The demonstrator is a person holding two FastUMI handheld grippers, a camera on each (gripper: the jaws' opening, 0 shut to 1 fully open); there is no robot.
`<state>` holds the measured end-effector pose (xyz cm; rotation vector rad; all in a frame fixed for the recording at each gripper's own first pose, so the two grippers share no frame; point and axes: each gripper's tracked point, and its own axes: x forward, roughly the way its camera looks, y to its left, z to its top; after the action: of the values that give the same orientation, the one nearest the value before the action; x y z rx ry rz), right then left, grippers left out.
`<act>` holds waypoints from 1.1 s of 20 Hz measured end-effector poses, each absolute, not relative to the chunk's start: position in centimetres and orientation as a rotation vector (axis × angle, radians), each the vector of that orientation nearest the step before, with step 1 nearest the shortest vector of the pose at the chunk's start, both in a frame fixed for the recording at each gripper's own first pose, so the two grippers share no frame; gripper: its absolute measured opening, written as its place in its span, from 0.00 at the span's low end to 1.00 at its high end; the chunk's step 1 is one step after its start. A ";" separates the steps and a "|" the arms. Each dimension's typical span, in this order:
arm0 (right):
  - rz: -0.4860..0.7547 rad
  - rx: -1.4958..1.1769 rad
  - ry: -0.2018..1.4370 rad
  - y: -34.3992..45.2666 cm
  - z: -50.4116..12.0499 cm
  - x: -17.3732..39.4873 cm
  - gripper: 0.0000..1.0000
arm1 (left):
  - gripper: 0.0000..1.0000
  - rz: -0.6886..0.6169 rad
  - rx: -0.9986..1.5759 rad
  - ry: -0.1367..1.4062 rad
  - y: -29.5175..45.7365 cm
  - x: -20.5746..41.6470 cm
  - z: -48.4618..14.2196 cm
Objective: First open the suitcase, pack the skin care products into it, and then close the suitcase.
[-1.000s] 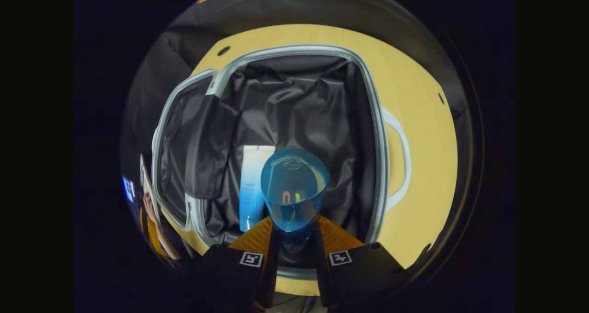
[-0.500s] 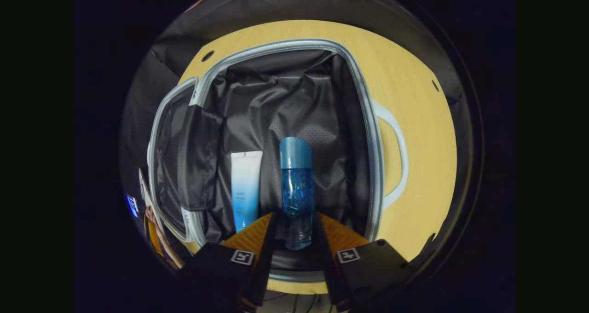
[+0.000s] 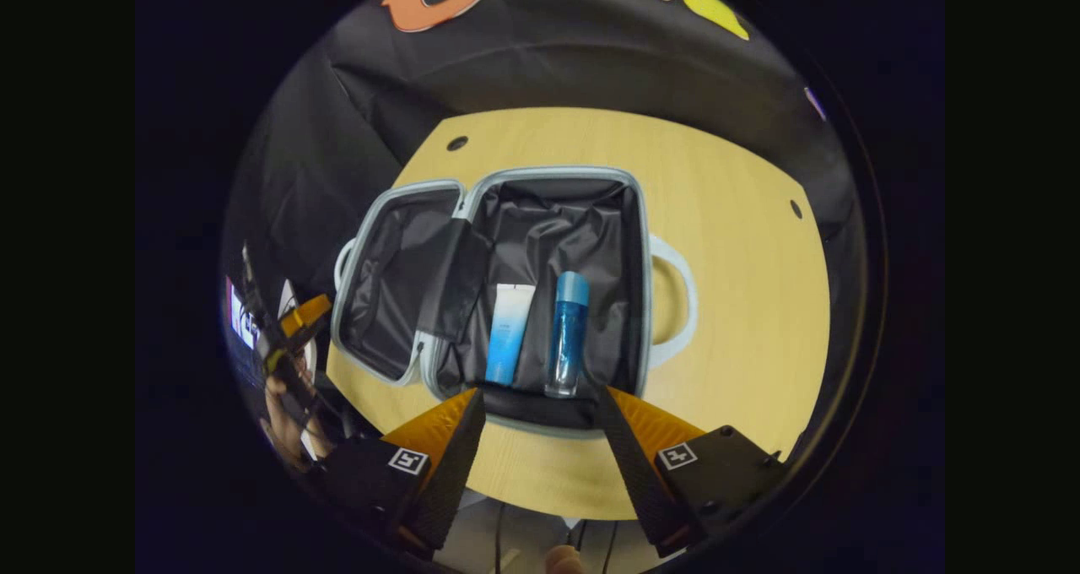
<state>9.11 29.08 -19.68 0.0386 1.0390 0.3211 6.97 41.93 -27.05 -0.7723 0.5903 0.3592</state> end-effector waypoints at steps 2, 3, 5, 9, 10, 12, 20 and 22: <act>0.326 0.048 1.015 27.7 -18.1 6.9 0.81 | 0.94 0.366 -0.892 0.556 43.3 8.1 -27.4; 0.322 0.046 1.003 26.9 -17.5 6.0 0.82 | 0.94 0.356 -0.941 0.540 43.9 8.7 -27.8; 0.296 0.046 0.979 25.2 -16.9 4.7 0.77 | 0.94 0.317 -1.030 0.538 44.0 10.4 -28.7; 0.223 0.102 0.923 22.6 -15.1 3.1 0.78 | 0.93 0.274 -1.110 0.576 44.6 12.2 -31.3; 0.193 0.115 0.912 21.9 -14.8 2.8 0.78 | 0.92 0.257 -1.123 0.555 44.5 12.9 -31.2; 0.161 0.143 0.875 20.9 -13.9 2.0 0.82 | 0.94 0.261 -1.128 0.568 44.6 13.3 -31.4; 0.039 0.125 0.631 15.6 -9.3 2.1 0.82 | 0.22 0.332 -0.950 0.649 44.3 13.6 -31.9; 0.006 0.114 0.557 13.5 -8.1 2.1 0.82 | 0.18 0.343 -0.836 0.653 44.2 13.7 -30.9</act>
<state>2.15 13.52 -8.13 0.1145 0.5575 0.0056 13.70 44.22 -30.88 -0.8364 0.6530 0.3427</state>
